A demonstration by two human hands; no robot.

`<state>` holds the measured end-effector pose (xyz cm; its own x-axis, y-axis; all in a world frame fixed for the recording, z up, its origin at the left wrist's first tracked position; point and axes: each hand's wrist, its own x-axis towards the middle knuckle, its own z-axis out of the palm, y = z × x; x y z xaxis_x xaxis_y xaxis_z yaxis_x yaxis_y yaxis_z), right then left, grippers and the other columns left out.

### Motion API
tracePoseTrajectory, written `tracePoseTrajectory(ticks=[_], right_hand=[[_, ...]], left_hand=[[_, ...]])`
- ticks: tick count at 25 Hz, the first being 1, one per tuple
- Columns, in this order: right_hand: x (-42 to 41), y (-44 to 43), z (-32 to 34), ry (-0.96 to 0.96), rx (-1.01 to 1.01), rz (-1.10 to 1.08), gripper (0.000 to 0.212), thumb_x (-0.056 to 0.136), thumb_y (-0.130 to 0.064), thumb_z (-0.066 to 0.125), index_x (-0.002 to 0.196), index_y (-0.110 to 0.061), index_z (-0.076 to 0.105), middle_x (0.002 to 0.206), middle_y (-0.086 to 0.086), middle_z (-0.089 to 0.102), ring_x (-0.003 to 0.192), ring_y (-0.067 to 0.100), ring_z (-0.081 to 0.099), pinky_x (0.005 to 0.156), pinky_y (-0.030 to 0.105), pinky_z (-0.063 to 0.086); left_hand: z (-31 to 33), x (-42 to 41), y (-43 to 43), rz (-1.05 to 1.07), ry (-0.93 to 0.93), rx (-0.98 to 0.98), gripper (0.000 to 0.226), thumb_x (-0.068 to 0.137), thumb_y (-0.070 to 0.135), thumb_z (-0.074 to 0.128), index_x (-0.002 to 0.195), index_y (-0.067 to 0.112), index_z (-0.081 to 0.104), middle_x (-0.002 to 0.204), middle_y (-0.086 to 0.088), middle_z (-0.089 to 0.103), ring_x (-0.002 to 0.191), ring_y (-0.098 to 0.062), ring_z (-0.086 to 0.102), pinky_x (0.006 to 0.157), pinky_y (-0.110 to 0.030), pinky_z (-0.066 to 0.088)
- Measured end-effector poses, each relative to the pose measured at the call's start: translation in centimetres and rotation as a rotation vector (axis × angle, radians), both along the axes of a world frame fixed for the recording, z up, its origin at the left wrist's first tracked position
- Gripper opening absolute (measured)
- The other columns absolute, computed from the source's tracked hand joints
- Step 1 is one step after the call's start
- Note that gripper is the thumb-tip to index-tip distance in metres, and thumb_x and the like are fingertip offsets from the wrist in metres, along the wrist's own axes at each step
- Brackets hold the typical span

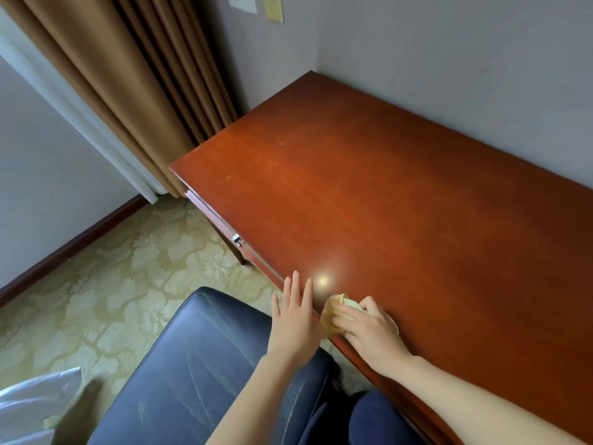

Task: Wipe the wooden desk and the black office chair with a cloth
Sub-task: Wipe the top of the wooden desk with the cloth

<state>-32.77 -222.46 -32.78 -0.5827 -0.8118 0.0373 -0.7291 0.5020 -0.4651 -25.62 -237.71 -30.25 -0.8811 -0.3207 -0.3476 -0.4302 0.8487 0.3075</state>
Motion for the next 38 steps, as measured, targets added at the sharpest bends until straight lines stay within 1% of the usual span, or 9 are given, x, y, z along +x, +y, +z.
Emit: tracePoseTrajectory(ticks=[3, 7, 10, 12, 16, 20, 25, 29, 38], right_hand=[[0.2, 5.0, 0.0, -0.124, 0.097, 0.124, 0.041, 0.093, -0.021, 0.054, 0.123, -0.049, 0.054, 0.131, -0.042, 0.035, 0.09, 0.015, 0.038, 0.083, 0.021, 0.041], [-0.7, 12.2, 2.2, -0.416, -0.146, -0.252, 0.044, 0.092, -0.012, 0.057, 0.107, -0.053, 0.059, 0.115, -0.017, 0.058, 0.085, 0.011, 0.046, 0.073, 0.011, 0.046], [-2.9, 15.7, 5.0, -0.276, -0.293, -0.495, 0.048, 0.091, -0.013, 0.059, 0.113, -0.054, 0.048, 0.117, -0.029, 0.054, 0.092, 0.0, 0.047, 0.075, 0.008, 0.044], [-4.2, 17.3, 6.6, -0.203, -0.329, -0.603, 0.041, 0.092, -0.015, 0.057, 0.119, -0.046, 0.053, 0.103, -0.036, 0.052, 0.09, 0.002, 0.049, 0.073, 0.01, 0.043], [-6.0, 19.8, 8.3, -0.184, -0.327, -0.783, 0.023, 0.094, -0.017, 0.053, 0.112, -0.02, 0.067, 0.081, -0.023, 0.055, 0.084, 0.011, 0.052, 0.067, 0.022, 0.044], [-6.8, 20.3, 9.3, -0.138, -0.33, -0.785, 0.021, 0.095, -0.018, 0.05, 0.108, -0.018, 0.067, 0.091, -0.013, 0.061, 0.088, 0.018, 0.05, 0.067, 0.021, 0.038], [-8.2, 20.6, 9.7, -0.075, -0.348, -0.767, 0.023, 0.095, -0.015, 0.051, 0.111, -0.021, 0.067, 0.097, -0.021, 0.06, 0.085, 0.016, 0.047, 0.068, 0.006, 0.036], [-10.3, 19.7, 8.9, -0.035, -0.292, -0.778, 0.025, 0.096, -0.018, 0.05, 0.116, -0.02, 0.065, 0.112, -0.015, 0.063, 0.088, 0.015, 0.047, 0.075, 0.022, 0.039], [-17.4, 9.9, 6.7, -0.019, -0.253, -0.906, 0.03, 0.095, -0.016, 0.052, 0.123, -0.019, 0.062, 0.127, -0.011, 0.059, 0.092, 0.019, 0.049, 0.083, 0.025, 0.039]], left_hand=[[1.3, -0.3, 1.1, -0.194, 0.022, -0.068, 0.064, 0.099, 0.022, 0.032, 0.153, 0.018, -0.003, 0.159, -0.006, -0.018, 0.145, -0.023, -0.019, 0.117, -0.044, -0.005], [2.3, -3.0, 4.0, -0.327, 0.092, -0.083, 0.055, 0.103, 0.033, 0.024, 0.153, 0.02, 0.005, 0.16, -0.002, -0.011, 0.146, -0.02, -0.017, 0.116, -0.042, -0.009], [3.1, -6.4, 7.7, -0.391, 0.133, -0.066, 0.055, 0.102, 0.036, 0.023, 0.153, 0.022, 0.006, 0.161, 0.0, -0.009, 0.146, -0.018, -0.015, 0.116, -0.042, -0.011], [4.0, -8.4, 9.8, -0.389, 0.171, -0.016, 0.057, 0.101, 0.035, 0.029, 0.153, 0.023, 0.007, 0.161, 0.001, -0.006, 0.147, -0.016, -0.012, 0.116, -0.041, -0.009], [5.9, -10.5, 12.9, -0.444, 0.238, 0.024, 0.06, 0.1, 0.03, 0.038, 0.153, 0.023, 0.01, 0.161, 0.002, 0.003, 0.147, -0.014, -0.004, 0.116, -0.035, -0.008], [7.0, -11.7, 13.8, -0.554, 0.237, -0.051, 0.058, 0.102, 0.035, 0.033, 0.153, 0.022, 0.01, 0.161, 0.003, 0.006, 0.147, -0.014, -0.001, 0.117, -0.034, -0.006], [7.4, -14.7, 13.9, -0.632, 0.237, -0.104, 0.057, 0.102, 0.039, 0.031, 0.153, 0.022, 0.011, 0.161, 0.003, 0.008, 0.148, -0.015, -0.001, 0.117, -0.036, -0.006], [6.8, -18.9, 13.3, -0.705, 0.272, -0.133, 0.057, 0.102, 0.039, 0.032, 0.153, 0.023, 0.011, 0.161, 0.003, 0.009, 0.148, -0.016, 0.0, 0.117, -0.037, -0.006], [3.5, -27.2, 5.2, -0.787, 0.337, -0.075, 0.05, 0.101, 0.034, 0.035, 0.149, 0.022, 0.027, 0.157, 0.002, 0.024, 0.147, -0.019, 0.008, 0.116, -0.036, -0.007]])
